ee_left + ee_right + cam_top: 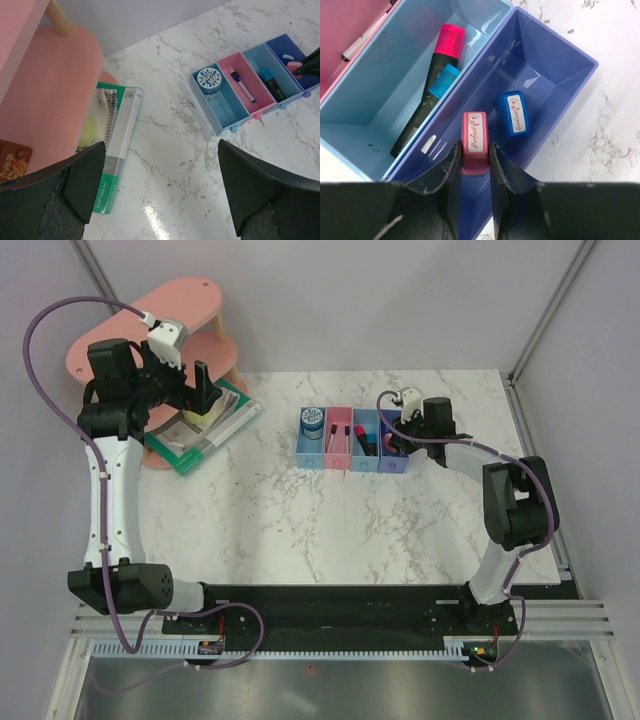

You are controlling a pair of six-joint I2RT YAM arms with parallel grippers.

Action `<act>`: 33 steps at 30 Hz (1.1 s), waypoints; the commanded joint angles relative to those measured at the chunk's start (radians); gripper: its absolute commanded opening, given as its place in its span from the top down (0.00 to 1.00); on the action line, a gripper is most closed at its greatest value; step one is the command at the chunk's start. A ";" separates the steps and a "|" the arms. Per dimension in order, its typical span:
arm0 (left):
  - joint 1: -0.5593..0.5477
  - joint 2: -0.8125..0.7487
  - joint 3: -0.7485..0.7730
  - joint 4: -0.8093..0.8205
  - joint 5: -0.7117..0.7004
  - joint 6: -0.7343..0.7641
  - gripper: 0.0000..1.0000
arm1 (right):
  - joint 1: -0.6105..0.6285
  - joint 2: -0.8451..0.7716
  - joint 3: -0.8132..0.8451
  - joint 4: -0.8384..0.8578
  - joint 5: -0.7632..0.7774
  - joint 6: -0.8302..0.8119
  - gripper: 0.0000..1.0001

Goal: Sort the stationery into containers
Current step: Place the stationery in the storage box.

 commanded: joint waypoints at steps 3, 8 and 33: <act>0.006 -0.031 -0.001 0.043 0.037 -0.042 0.00 | -0.002 0.036 -0.003 0.122 -0.007 0.022 0.94; 0.004 -0.034 -0.011 0.049 0.048 -0.048 0.00 | 0.000 0.050 0.006 0.126 0.008 0.018 0.94; 0.007 -0.040 -0.034 0.065 0.085 -0.063 0.00 | 0.002 -0.025 0.066 -0.163 -0.028 -0.124 0.51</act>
